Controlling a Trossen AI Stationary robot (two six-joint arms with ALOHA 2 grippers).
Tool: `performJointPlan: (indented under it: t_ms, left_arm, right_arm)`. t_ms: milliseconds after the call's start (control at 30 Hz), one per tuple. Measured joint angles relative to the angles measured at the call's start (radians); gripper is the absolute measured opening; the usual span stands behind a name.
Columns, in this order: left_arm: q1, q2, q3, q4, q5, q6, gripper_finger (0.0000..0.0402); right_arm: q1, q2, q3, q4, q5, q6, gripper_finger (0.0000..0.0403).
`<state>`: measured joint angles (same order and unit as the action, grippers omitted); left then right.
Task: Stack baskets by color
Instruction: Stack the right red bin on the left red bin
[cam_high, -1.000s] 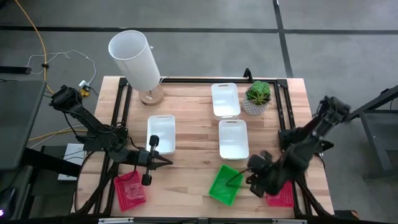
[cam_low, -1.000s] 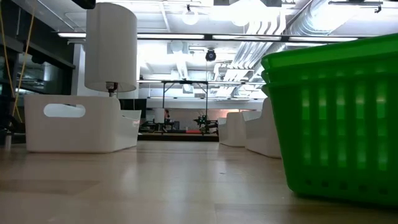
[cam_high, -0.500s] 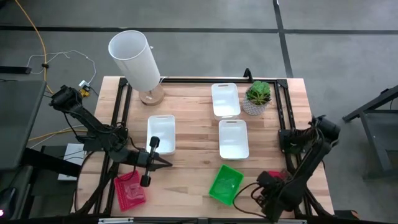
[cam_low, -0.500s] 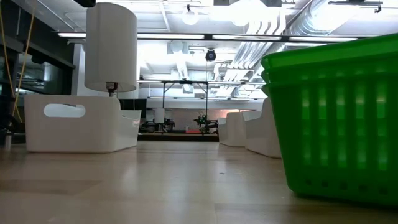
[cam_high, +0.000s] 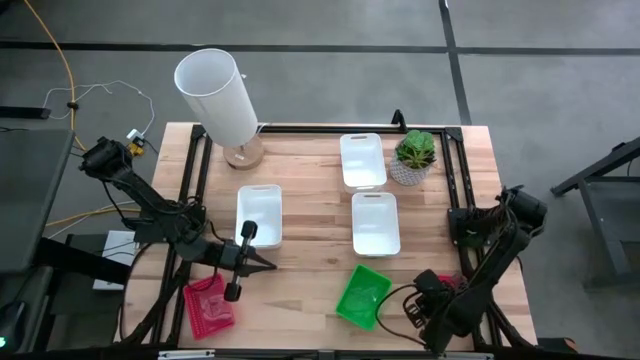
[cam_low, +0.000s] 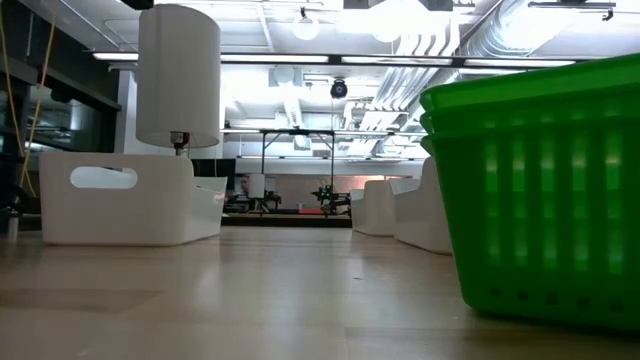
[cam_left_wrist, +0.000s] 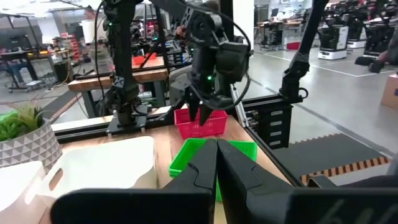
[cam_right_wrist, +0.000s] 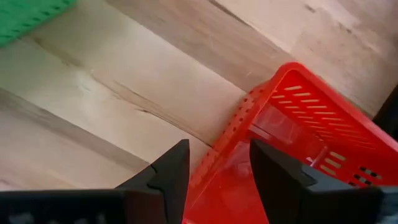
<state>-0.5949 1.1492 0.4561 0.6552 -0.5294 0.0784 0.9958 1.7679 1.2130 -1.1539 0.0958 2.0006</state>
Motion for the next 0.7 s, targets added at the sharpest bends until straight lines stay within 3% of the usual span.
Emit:
performJointPlan:
  t_ms: [367,500,633,700]
  left_arm:
    - [0.000,0.000,0.000,0.000,0.000,0.000,0.0000]
    - [0.000,0.000,0.000,0.001,0.000,0.000,0.0000]
    - [-0.001,0.000,0.000,0.020,0.000,-0.005,0.0000]
    - [-0.003,0.000,0.000,0.043,0.004,-0.018,0.0000]
  right_arm:
    - [0.000,0.000,-0.064,0.064,0.015,0.000,0.0145]
    - [0.000,0.000,-0.065,0.064,0.020,-0.008,0.0098]
    - [0.000,0.000,-0.044,0.063,0.020,-0.072,0.0016]
    - [0.000,0.000,-0.015,0.048,0.028,-0.103,0.0012]
